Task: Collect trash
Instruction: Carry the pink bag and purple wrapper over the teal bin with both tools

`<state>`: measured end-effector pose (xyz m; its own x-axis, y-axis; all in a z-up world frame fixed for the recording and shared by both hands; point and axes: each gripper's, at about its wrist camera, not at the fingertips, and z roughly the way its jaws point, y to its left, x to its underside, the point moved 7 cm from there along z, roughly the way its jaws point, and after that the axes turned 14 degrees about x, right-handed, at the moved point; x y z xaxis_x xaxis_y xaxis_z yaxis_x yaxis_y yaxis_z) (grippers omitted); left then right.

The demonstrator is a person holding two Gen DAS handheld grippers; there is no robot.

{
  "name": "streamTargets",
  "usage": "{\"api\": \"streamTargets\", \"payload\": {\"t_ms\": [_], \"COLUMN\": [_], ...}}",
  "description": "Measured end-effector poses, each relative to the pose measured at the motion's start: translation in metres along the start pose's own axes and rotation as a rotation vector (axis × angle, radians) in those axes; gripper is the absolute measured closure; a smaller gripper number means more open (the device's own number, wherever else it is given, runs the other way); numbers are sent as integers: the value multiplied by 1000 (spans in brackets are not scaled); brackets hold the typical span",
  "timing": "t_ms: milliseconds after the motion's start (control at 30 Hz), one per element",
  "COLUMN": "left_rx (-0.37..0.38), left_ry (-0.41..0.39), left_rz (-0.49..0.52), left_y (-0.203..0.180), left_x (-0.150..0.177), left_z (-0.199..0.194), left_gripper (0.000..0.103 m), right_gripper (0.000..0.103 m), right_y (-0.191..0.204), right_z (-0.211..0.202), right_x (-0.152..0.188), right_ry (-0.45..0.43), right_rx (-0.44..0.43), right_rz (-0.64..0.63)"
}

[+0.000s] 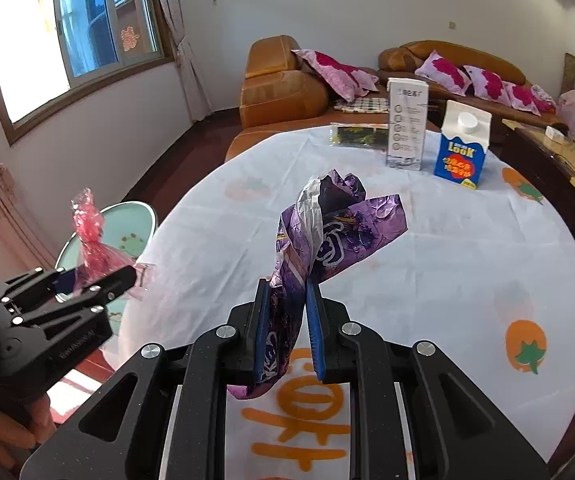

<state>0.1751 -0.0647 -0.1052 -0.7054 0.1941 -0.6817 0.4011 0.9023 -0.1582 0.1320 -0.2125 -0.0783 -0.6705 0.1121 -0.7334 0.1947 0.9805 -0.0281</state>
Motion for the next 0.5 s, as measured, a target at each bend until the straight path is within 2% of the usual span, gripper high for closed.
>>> {"api": "streamTargets", "payload": {"t_ms": [500], "left_rx": [-9], "left_ry": [-6], "left_rz": [-33], "left_y": [20], "left_x": [1], "left_z": [-3], "left_gripper": [68], "right_gripper": [84], "right_y": [37], "right_z": [-6], "right_x": [0], "right_ry": [-3], "right_rx": [-48], "right_rz": [-39]}}
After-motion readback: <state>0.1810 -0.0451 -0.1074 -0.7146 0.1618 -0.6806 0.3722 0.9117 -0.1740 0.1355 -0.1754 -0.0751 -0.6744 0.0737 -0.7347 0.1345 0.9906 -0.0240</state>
